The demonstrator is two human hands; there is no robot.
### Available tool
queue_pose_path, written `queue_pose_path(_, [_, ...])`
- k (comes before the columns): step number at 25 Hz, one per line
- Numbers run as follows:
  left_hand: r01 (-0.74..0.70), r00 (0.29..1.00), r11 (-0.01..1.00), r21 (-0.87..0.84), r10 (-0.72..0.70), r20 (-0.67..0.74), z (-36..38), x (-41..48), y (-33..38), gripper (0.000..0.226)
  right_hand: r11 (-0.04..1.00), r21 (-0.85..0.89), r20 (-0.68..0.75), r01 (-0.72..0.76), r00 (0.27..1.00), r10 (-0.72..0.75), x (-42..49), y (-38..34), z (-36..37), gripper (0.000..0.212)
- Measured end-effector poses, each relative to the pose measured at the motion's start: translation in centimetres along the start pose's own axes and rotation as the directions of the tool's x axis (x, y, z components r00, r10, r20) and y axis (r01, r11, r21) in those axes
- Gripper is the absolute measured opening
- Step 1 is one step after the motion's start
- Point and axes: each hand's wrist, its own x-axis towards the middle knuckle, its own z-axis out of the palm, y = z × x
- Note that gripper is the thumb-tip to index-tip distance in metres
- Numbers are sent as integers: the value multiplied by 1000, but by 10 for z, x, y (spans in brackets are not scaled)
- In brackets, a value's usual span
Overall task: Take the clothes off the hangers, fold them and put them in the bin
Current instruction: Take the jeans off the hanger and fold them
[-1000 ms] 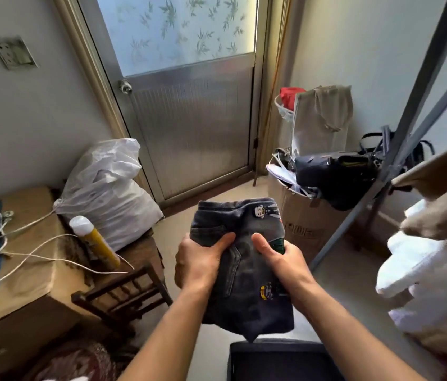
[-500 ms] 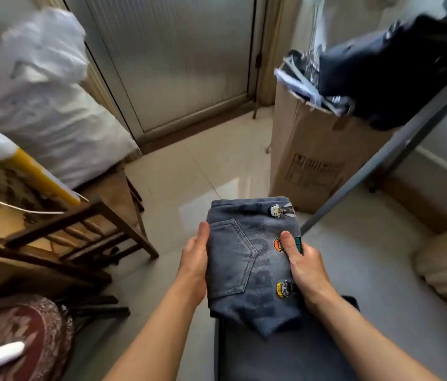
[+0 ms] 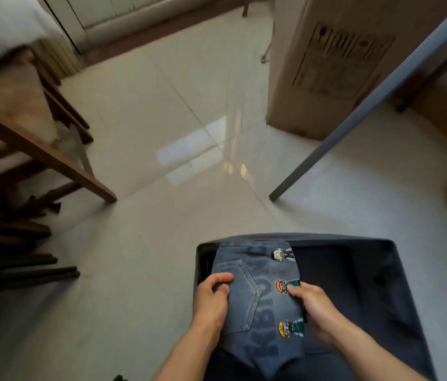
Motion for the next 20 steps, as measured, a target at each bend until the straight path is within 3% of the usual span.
queue_pose_path(6, [94,988,992,83,-82,-132,33,63,-55,28,997,-38,-1,-69,998,69,83,35,17,21])
queue_pose_path(10, [138,985,987,86,-128,-113,40,92,-76,29,993,-92,-22,-67,998,65,115,51,34,28])
queue_pose_path(14, [229,973,966,120,-225,-44,31,98,-80,50,980,-181,-59,-86,995,76,115,59,47,33])
queue_pose_path(17, [223,974,964,148,-226,3,30,85,-69,63,972,-234,-139,-33,990,1,96,49,51,35])
queue_pose_path(20, [203,974,976,80,-210,87,33,61,-40,53,963,-270,-214,14,974,-74,58,24,54,44])
